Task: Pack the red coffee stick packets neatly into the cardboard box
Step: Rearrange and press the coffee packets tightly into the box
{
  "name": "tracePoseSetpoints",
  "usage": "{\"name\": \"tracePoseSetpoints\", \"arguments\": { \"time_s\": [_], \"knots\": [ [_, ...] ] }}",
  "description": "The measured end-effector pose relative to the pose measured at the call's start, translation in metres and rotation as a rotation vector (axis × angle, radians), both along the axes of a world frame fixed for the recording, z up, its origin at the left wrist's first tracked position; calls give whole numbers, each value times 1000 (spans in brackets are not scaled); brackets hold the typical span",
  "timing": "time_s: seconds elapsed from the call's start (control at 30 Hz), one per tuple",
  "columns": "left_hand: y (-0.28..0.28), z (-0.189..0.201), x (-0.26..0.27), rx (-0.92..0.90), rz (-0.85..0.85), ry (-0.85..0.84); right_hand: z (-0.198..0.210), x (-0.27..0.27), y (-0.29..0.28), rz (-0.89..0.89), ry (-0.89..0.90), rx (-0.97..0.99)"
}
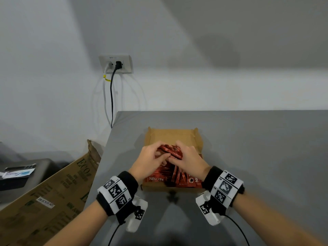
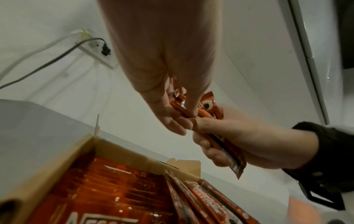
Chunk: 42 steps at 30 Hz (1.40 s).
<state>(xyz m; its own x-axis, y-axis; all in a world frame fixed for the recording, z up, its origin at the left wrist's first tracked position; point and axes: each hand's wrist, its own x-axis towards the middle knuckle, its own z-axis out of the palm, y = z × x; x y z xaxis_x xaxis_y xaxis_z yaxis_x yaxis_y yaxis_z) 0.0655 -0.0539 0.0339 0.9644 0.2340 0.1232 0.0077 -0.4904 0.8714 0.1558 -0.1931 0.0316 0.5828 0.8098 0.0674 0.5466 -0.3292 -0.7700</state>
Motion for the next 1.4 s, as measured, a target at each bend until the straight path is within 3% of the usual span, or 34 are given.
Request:
{"name": "tracePoseSetpoints", "arguments": {
  "time_s": [0.1, 0.23, 0.43, 0.67, 0.73, 0.83, 0.93, 1.03, 1.13, 1.23, 1.4],
  "knots": [
    [12, -3, -7, -13, 29, -15, -3, 5, -2, 100, -38, -58],
    [22, -7, -11, -11, 104, -101, -8, 10, -7, 99, -66, -42],
    [30, -5, -15, 182, 118, -360, -2, 15, -12, -48, -23, 111],
    [33, -10, -18, 318, 155, -504, -6, 16, -9, -177, -13, 250],
    [32, -11, -19, 309, 131, -518, -2, 12, -7, -118, 62, 235],
    [28, -12, -20, 313, 97, -540, -3, 8, -4, -45, 39, 182],
    [30, -13, -20, 318, 109, -526, -3, 9, -3, -89, 11, 228],
    [34, -14, -18, 288, 225, -460, -5, 11, -7, -173, -87, 317],
    [35, -12, -17, 146, 336, -255, -8, 16, -11, -155, -170, 292],
    [31, -11, -13, 87, 306, -126, -7, 16, -12, -52, -116, 191],
    [26, -5, -7, 135, 220, -171, -1, 13, -10, -13, -45, 167]
  ]
}}
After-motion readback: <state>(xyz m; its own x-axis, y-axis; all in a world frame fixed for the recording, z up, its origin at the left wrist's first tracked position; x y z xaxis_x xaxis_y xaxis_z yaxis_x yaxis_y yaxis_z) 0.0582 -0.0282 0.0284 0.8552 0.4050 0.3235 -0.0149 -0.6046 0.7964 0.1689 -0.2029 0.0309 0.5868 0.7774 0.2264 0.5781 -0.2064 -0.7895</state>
